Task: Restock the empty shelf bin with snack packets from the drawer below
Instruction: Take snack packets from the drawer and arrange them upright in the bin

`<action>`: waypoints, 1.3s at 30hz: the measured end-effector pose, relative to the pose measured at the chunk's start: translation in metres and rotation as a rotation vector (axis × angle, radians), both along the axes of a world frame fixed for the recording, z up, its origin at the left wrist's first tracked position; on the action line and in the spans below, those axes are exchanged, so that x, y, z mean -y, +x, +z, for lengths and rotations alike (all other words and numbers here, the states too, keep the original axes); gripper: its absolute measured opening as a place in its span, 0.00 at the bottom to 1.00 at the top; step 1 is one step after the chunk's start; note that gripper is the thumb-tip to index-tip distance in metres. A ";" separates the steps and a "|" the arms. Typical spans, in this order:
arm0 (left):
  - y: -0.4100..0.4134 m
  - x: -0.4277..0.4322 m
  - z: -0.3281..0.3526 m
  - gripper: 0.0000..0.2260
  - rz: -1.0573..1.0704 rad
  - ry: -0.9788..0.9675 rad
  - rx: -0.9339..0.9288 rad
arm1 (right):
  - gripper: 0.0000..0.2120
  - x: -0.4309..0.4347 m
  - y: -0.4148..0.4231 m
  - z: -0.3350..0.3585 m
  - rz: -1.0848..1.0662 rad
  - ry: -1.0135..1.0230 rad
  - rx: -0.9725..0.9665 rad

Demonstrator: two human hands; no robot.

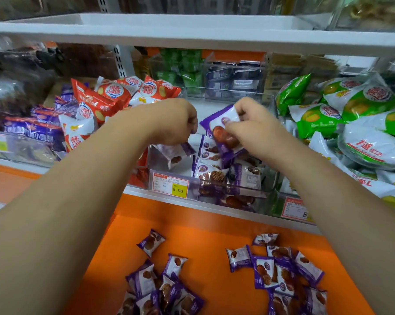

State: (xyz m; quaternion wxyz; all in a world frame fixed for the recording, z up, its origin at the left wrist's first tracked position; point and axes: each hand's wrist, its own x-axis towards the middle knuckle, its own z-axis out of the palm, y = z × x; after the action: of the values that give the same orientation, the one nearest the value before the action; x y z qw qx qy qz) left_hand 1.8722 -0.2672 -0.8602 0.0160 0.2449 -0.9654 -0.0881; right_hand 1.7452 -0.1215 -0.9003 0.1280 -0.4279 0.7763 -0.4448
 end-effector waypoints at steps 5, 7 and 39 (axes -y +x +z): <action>-0.009 0.007 -0.012 0.07 0.052 0.090 -0.333 | 0.07 -0.008 -0.001 0.010 -0.144 0.109 -0.529; -0.011 0.006 -0.018 0.09 0.067 0.186 -0.409 | 0.10 -0.003 0.003 0.002 -0.188 0.289 -0.674; 0.003 0.003 -0.016 0.07 -0.073 0.926 -0.460 | 0.06 -0.002 -0.007 0.012 0.111 0.014 0.390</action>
State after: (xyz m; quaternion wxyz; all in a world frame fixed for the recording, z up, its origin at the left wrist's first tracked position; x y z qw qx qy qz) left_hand 1.8756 -0.2698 -0.8764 0.1149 0.1665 -0.8048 -0.5580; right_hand 1.7385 -0.1196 -0.8882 0.3034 -0.3749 0.7151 -0.5060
